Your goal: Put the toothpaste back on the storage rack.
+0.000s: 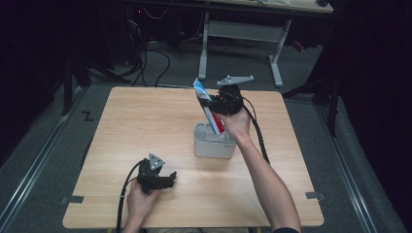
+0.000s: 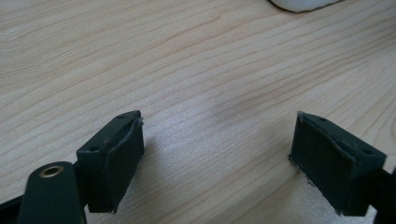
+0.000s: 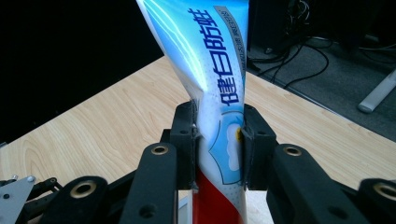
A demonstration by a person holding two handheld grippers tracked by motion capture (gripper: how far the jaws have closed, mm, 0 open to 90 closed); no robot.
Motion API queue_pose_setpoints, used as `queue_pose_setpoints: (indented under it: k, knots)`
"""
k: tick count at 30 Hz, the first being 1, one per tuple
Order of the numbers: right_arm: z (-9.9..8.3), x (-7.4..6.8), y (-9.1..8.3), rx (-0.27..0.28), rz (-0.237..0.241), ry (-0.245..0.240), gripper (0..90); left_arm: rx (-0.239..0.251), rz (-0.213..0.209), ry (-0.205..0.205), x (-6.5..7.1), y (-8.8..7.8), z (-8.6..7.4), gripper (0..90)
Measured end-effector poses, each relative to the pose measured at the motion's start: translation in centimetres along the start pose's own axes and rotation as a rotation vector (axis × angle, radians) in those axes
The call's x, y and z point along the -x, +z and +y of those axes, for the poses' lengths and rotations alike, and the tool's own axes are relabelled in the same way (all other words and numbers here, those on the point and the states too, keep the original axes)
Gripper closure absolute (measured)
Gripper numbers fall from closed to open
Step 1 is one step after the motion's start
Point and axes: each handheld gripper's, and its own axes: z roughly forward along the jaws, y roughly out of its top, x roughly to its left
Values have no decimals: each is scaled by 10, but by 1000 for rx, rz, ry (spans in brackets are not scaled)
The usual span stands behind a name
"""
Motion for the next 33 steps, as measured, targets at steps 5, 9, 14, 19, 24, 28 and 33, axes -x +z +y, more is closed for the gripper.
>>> queue_pose_setpoints:
  k: [5,9,14,19,24,28,33]
  knots:
    - [-3,3,0,1,1,12,706,0,0,1,0,0,0,176]
    - [-6,4,1,-1,0,10,706,-1,0,1,0,0,0,175]
    - [-11,4,2,-9,2,7,706,1,-1,-1,0,0,0,176]
    - [-15,5,2,-16,-2,8,706,1,-1,0,0,0,0,175]
    - [-20,5,2,-16,-6,15,706,-1,-2,1,0,0,0,175]
    - [-23,5,2,-19,-10,8,706,-1,-2,1,0,0,0,175]
    - [-26,6,1,-24,-5,15,706,1,-2,1,0,0,0,175]
